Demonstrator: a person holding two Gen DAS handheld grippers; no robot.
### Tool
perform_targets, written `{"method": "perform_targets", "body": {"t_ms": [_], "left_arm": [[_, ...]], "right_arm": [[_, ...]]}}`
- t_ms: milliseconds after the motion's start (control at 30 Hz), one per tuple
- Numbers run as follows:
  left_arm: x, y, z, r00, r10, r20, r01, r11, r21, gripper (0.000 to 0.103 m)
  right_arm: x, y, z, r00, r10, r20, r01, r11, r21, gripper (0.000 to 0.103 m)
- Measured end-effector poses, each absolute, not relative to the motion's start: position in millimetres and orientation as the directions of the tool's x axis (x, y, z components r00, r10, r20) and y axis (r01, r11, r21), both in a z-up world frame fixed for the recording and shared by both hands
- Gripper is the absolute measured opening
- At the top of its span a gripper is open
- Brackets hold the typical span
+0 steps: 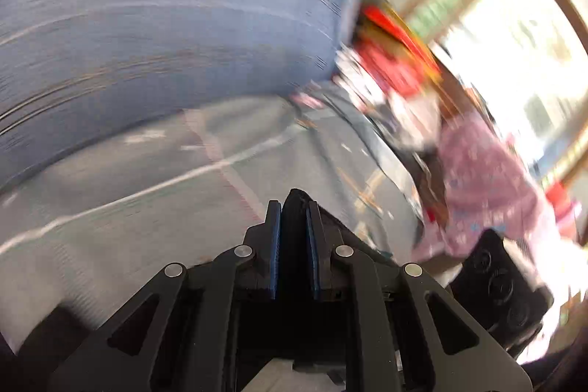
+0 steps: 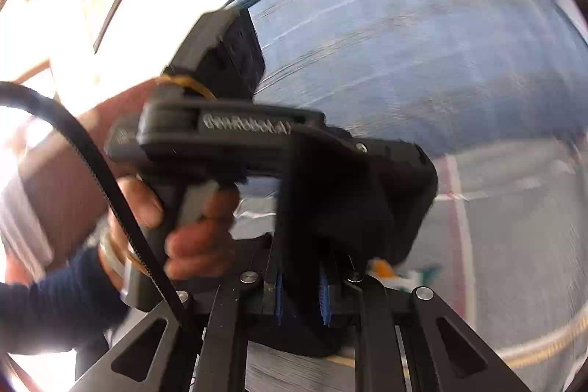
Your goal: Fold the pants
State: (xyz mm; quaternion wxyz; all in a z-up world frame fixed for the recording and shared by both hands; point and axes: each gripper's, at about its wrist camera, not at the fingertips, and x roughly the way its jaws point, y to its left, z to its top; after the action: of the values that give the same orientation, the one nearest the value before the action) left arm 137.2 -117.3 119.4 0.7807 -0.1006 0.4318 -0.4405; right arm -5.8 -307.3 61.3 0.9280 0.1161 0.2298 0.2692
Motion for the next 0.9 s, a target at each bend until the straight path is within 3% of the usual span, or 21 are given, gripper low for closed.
{"method": "perform_targets", "body": {"t_ms": [100,167,233,300,333,367,433,533,633,733,900], "left_arm": [[130,-49,111,0.366,-0.713,-0.598,0.487,0.694,-0.530,0.012],[123,-4,94,0.415,-0.662,-0.625,0.390,0.749,-0.535,0.012],[115,26,80,0.431,-0.629,-0.647,0.319,0.777,-0.542,0.012],[103,54,69,0.448,-0.597,-0.665,0.274,0.800,-0.533,0.014],[96,64,66,0.457,-0.576,-0.678,0.255,0.815,-0.520,0.025],[89,73,63,0.464,-0.560,-0.687,0.240,0.825,-0.511,0.043],[77,80,61,0.469,-0.565,-0.678,0.230,0.820,-0.525,0.060],[63,84,55,0.467,-0.585,-0.663,0.218,0.803,-0.555,0.061],[57,71,50,0.477,-0.539,-0.694,0.197,0.835,-0.513,0.061],[54,48,38,0.464,-0.471,-0.750,0.166,0.878,-0.449,0.061],[55,23,22,0.489,-0.373,-0.789,0.091,0.921,-0.379,0.061]], "right_arm": [[-2,-254,59,0.709,0.562,-0.426,-0.517,0.825,0.227,0.014],[5,-221,47,0.662,0.594,-0.456,-0.568,0.795,0.212,0.023],[20,-185,18,0.572,0.612,-0.546,-0.604,0.765,0.225,0.035],[30,-163,-4,0.461,0.615,-0.640,-0.609,0.744,0.276,0.036],[30,-157,-9,0.415,0.634,-0.652,-0.613,0.725,0.315,0.036],[24,-161,-6,0.415,0.667,-0.618,-0.622,0.704,0.343,0.036],[18,-183,2,0.419,0.715,-0.559,-0.611,0.678,0.409,0.036],[10,-228,14,0.508,0.692,-0.514,-0.538,0.720,0.438,0.040],[9,-274,20,0.611,0.613,-0.501,-0.431,0.788,0.439,0.054],[16,-292,14,0.640,0.545,-0.541,-0.328,0.831,0.449,0.054],[52,-288,-5,0.612,0.552,-0.566,-0.279,0.820,0.499,0.053]]}}
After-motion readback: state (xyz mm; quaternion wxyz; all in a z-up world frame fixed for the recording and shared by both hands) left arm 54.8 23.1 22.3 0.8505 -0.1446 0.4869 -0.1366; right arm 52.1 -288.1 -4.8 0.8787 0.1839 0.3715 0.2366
